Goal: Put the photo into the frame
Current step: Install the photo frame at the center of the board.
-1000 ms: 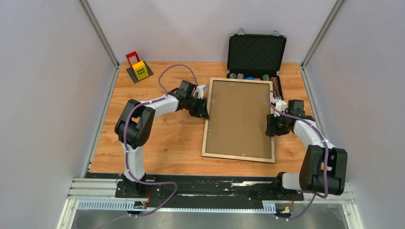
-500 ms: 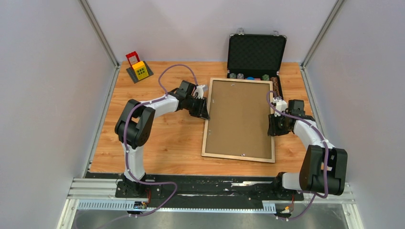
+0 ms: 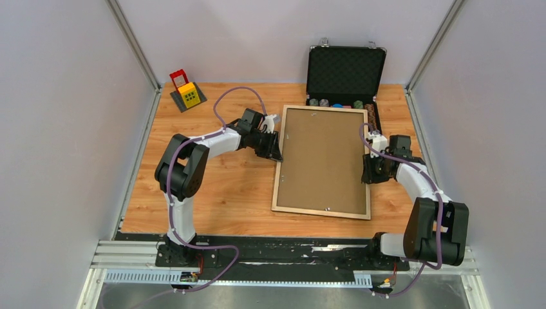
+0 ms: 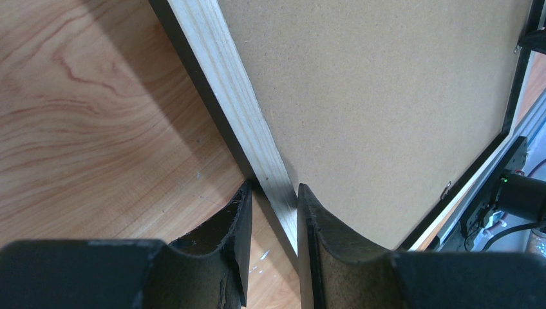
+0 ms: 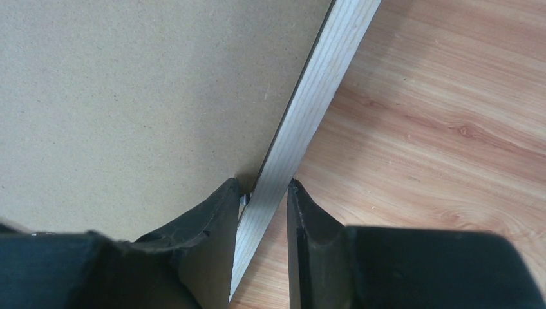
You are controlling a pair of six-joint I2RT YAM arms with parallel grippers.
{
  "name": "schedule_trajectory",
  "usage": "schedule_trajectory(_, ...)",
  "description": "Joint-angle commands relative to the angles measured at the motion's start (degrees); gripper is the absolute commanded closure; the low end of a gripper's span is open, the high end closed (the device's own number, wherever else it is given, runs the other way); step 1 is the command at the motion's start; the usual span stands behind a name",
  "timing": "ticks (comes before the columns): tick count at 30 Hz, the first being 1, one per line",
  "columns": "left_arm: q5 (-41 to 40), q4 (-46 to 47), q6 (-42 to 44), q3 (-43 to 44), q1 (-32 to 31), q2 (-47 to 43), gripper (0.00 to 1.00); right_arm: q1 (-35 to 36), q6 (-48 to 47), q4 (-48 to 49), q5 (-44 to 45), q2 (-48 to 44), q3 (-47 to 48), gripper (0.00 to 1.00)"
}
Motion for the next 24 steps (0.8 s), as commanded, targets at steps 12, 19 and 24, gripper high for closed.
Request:
schedule_trajectory(12, 1.97, -0.64, 0.79, 0.91, -0.69, -1.96, 1.00, -1.12, -2.73, 1.44, -1.71, -1.86, -0.51, 0.74)
schedule_trajectory(19, 1.93, -0.70, 0.70, 0.91, -0.68, -2.03, 1.00, -1.57, -3.60, 1.46, -2.08, -1.68, -0.43, 0.75)
schedule_trajectory(24, 1.95, -0.62, 0.70, 0.83, -0.60, -2.05, 1.00, -1.82, -4.38, 1.55, -2.17, -1.50, -0.34, 0.76)
